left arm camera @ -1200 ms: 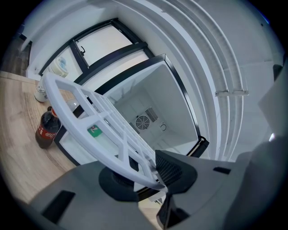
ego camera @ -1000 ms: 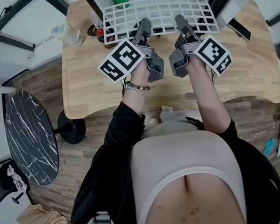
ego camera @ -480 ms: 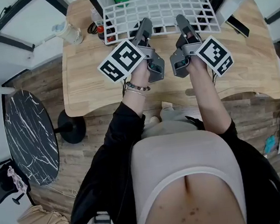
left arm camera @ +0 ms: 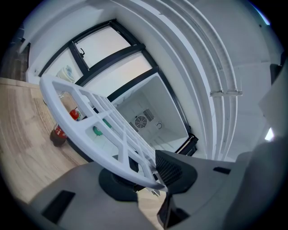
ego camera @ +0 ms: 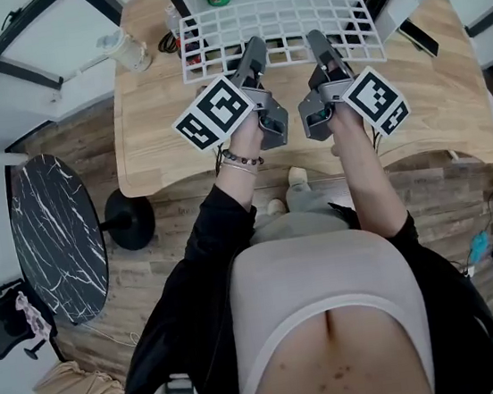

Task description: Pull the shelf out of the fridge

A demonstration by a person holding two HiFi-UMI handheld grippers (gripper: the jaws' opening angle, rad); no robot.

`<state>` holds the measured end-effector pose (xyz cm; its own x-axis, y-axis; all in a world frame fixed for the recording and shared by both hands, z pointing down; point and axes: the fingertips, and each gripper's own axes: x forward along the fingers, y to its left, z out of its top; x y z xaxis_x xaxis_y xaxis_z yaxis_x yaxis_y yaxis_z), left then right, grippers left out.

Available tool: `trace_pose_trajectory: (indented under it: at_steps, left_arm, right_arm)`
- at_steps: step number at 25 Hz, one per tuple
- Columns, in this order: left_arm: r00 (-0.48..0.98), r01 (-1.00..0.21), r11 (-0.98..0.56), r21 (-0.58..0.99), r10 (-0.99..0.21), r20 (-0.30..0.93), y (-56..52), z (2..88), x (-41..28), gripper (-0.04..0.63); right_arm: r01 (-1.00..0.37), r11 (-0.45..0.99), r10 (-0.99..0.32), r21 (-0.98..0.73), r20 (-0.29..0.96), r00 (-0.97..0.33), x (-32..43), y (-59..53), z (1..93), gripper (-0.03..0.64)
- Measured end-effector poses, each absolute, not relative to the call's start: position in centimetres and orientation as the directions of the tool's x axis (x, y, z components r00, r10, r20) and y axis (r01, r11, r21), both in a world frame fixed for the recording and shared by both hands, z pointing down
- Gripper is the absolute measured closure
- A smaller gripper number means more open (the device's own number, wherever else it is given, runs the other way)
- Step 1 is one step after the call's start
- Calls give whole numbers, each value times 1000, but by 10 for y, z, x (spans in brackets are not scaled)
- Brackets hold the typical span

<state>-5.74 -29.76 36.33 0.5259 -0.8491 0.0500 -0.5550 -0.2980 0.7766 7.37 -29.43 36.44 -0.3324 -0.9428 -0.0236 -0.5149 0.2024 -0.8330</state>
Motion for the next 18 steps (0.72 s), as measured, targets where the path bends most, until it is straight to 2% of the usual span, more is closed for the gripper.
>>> trace_pose_trajectory:
  at_steps: [18]
  left_arm:
    - [547,-566,-320,760,-835,56,-232,368,-87,472]
  right_arm:
    - [-507,203,-941,-837,-24,-337,43,-228,372,500]
